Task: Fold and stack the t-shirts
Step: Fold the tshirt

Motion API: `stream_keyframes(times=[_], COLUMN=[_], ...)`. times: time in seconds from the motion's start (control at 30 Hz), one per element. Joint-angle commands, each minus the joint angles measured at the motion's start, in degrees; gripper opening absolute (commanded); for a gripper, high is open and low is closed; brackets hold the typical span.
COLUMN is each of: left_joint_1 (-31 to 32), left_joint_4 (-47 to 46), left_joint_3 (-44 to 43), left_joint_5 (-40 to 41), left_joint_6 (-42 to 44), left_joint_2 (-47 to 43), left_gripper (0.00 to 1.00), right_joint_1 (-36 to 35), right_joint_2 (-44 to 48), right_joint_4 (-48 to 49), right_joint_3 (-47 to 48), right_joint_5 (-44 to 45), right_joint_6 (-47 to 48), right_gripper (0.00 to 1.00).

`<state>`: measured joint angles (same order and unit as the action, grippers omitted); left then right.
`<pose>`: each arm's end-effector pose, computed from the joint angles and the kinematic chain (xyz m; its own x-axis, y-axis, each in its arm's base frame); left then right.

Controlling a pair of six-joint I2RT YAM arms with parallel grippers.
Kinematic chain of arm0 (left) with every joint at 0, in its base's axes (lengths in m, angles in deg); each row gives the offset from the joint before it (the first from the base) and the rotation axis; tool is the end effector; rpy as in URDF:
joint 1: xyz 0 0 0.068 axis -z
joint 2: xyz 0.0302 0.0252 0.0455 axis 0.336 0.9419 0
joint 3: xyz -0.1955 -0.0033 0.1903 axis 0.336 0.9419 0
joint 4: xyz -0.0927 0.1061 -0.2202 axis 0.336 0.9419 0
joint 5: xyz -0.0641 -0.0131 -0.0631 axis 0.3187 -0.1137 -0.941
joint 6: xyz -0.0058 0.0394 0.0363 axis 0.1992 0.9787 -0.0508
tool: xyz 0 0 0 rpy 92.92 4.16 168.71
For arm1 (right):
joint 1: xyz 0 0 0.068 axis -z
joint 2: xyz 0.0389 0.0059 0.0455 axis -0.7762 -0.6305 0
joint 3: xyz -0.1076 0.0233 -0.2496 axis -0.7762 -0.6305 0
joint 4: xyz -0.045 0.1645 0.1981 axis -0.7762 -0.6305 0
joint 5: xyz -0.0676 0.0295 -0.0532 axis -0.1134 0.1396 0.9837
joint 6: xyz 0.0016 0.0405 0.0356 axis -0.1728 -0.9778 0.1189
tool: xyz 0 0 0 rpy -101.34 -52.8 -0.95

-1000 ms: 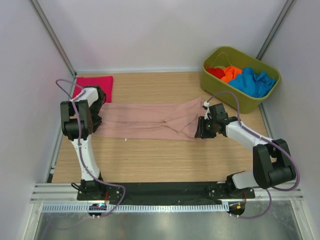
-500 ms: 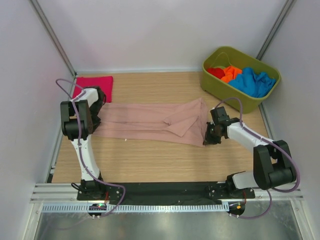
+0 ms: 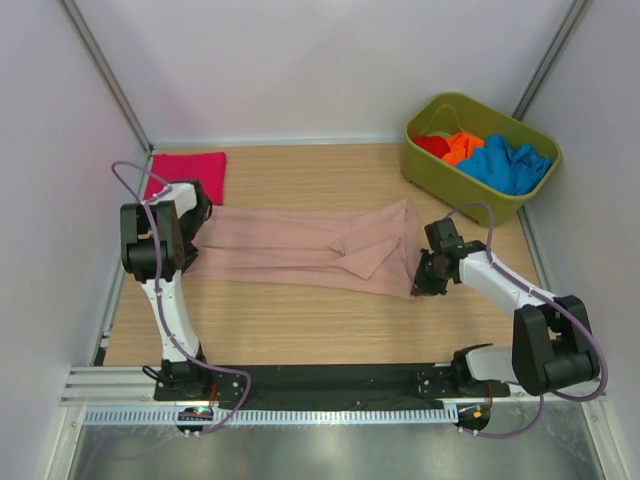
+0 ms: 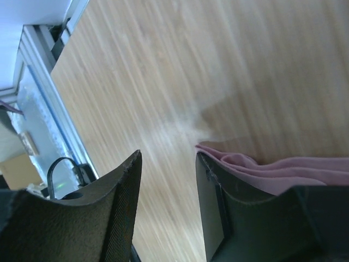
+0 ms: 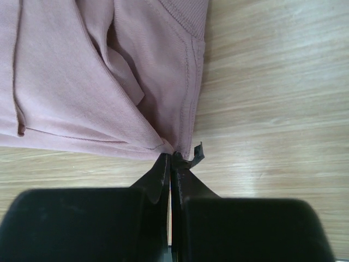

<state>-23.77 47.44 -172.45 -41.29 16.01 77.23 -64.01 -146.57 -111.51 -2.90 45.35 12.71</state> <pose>0.3543 0.0486 0.1381 -0.6426 -0.7012 -0.3088 -0.6877 0.3501 0.6360 0.2193 0.0532 0.1744 -0.9100 0.3278 -0.2536 0.2755 0.9356 0.2208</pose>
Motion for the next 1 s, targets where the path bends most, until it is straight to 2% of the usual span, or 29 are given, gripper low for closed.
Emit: stream_keyframes(times=[0.0, 0.1, 0.13, 0.17, 0.2, 0.27, 0.37, 0.43, 0.47, 0.6, 0.7, 0.83, 0.97], left_joint_1=[-0.96, -0.96, -0.96, -0.96, -0.96, -0.96, -0.96, -0.95, -0.96, -0.95, -0.95, -0.96, -0.96], left_joint_4=[1.74, 3.05, 3.50, 3.94, 5.25, 7.01, 8.60, 6.50, 4.84, -11.83, -17.57, -21.54, -24.62], left_joint_3=[2.56, 1.70, 0.91, 0.03, -1.29, -5.06, -7.45, -7.36, -6.06, 2.29, 6.33, 9.50, 12.50], left_joint_5=[2.55, 2.37, 2.46, 2.55, 2.99, 3.78, 5.19, 4.40, 1.18, -10.17, -15.98, -23.71, -26.27], left_joint_6=[-4.60, -4.34, -4.17, -3.47, -2.77, -2.41, -1.62, 0.74, 3.19, 13.48, 18.94, 23.69, 25.71], left_joint_2=[-3.46, -5.66, -6.01, -6.28, -6.71, -6.72, -7.68, -9.43, -10.31, -17.78, -23.14, -27.72, -29.75], left_gripper=[0.47, 0.48, 0.50, 0.51, 0.57, 0.61, 0.66, 0.67, 0.66, 0.57, 0.56, 0.59, 0.63], right_joint_1=[0.45, 0.45, 0.45, 0.36, 0.45, 0.36, 0.27, -1.82, -3.06, -10.70, -16.59, -18.80, -20.55], right_joint_2=[2.62, 3.67, 4.02, 4.38, 4.73, 5.34, 4.39, 3.68, 3.50, 1.49, -3.43, -9.58, -13.10], right_joint_4=[-1.83, -3.14, -3.84, -5.59, -6.39, -8.67, -10.60, -10.97, -10.71, -8.77, -9.29, -10.35, -7.81], right_joint_3=[-2.78, -1.83, -1.03, -0.07, 1.77, 4.06, 8.02, 10.48, 11.01, 13.46, 16.54, 19.54, 19.89], right_joint_5=[2.06, 5.11, 5.92, 6.62, 7.76, 9.00, 10.32, 12.59, 13.65, 17.34, 19.98, 20.61, 18.67], right_joint_6=[-3.03, -4.18, -4.70, -4.97, -5.32, -6.63, -8.30, -9.01, -11.01, -18.91, -24.63, -28.77, -32.47], right_gripper=[0.01, 0.04, 0.09, 0.20, 0.24, 0.30, 0.32, 0.33, 0.34, 0.34, 0.34, 0.34, 0.38])
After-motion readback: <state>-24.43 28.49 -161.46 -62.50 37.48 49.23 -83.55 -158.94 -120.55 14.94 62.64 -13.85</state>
